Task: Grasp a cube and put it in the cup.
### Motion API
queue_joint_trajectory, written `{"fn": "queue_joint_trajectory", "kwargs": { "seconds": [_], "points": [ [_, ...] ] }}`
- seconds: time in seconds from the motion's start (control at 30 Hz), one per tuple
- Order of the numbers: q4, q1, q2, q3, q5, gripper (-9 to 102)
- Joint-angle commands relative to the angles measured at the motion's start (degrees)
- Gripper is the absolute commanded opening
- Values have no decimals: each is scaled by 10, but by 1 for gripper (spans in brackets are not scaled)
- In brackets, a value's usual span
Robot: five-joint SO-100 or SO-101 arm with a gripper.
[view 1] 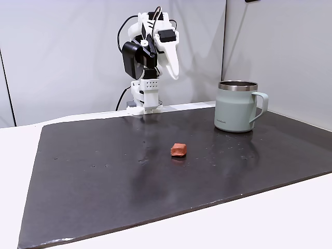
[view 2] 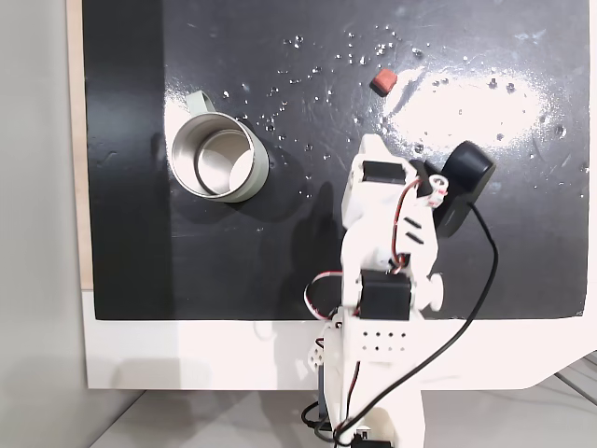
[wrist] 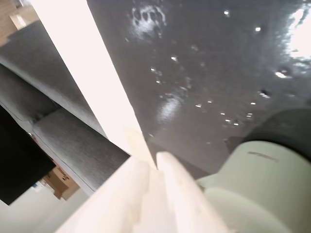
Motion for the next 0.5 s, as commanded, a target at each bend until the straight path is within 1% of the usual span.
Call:
{"fn": "queue_joint_trajectory", "kwargs": {
  "seconds": [0.0,0.13,0.47],
  "points": [
    [16,9,-61,-109,25,0],
    [45,13,-132,-190,55,0],
    [154,18,-334,-424,143,0]
  ]
}}
